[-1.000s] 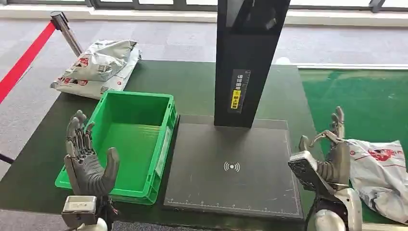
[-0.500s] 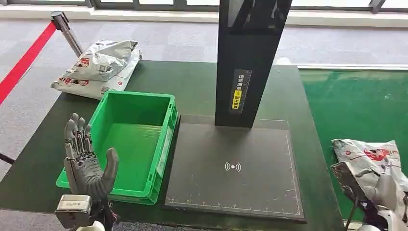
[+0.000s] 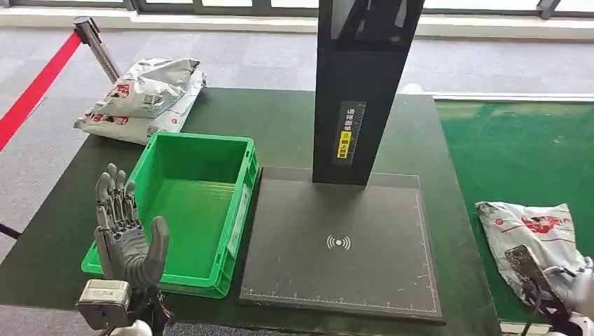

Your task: Moved the parcel from conveyor to table for the left to box.

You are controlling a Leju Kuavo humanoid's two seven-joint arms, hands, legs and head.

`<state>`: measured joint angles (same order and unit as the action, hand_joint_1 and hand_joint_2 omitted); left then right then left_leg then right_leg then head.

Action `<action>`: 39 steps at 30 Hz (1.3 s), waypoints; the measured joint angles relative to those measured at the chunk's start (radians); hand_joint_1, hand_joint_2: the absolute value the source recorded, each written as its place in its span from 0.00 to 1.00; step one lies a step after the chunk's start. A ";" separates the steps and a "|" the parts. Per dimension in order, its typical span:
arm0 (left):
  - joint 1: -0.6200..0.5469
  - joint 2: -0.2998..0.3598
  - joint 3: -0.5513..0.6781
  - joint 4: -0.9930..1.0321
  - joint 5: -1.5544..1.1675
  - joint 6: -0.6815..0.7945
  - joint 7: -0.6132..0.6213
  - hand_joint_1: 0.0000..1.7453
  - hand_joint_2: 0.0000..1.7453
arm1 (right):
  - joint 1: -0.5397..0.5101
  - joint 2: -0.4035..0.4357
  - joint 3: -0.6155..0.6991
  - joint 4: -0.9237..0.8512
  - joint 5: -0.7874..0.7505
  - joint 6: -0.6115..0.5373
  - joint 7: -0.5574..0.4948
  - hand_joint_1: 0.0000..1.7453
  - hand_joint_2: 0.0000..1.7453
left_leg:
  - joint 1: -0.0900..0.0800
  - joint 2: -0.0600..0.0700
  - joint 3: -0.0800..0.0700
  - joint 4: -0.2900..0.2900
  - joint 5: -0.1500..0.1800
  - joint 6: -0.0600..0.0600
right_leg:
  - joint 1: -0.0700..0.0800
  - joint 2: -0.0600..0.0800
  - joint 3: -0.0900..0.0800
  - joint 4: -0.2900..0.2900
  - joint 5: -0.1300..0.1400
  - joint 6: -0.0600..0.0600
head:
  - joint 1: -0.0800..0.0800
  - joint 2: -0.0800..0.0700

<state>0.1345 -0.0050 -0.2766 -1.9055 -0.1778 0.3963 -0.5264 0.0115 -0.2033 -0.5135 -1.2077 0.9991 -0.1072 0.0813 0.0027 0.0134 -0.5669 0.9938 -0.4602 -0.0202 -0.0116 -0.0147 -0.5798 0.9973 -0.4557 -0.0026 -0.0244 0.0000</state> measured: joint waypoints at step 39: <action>0.016 -0.001 0.000 0.015 -0.070 -0.003 0.063 0.00 0.00 | -0.081 -0.057 0.178 0.165 0.051 -0.074 -0.082 1.00 1.00 | 0.000 0.002 -0.004 0.000 -0.003 0.004 | -0.002 0.002 0.004 0.000 -0.002 0.005 | 0.000 0.000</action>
<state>0.1506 -0.0061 -0.2766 -1.8902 -0.2476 0.3937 -0.4631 -0.0696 -0.2601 -0.3352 -1.0431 1.0498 -0.1817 -0.0007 0.0027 0.0155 -0.5712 0.9943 -0.4633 -0.0161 -0.0134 -0.0128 -0.5762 0.9977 -0.4581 0.0025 -0.0240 0.0000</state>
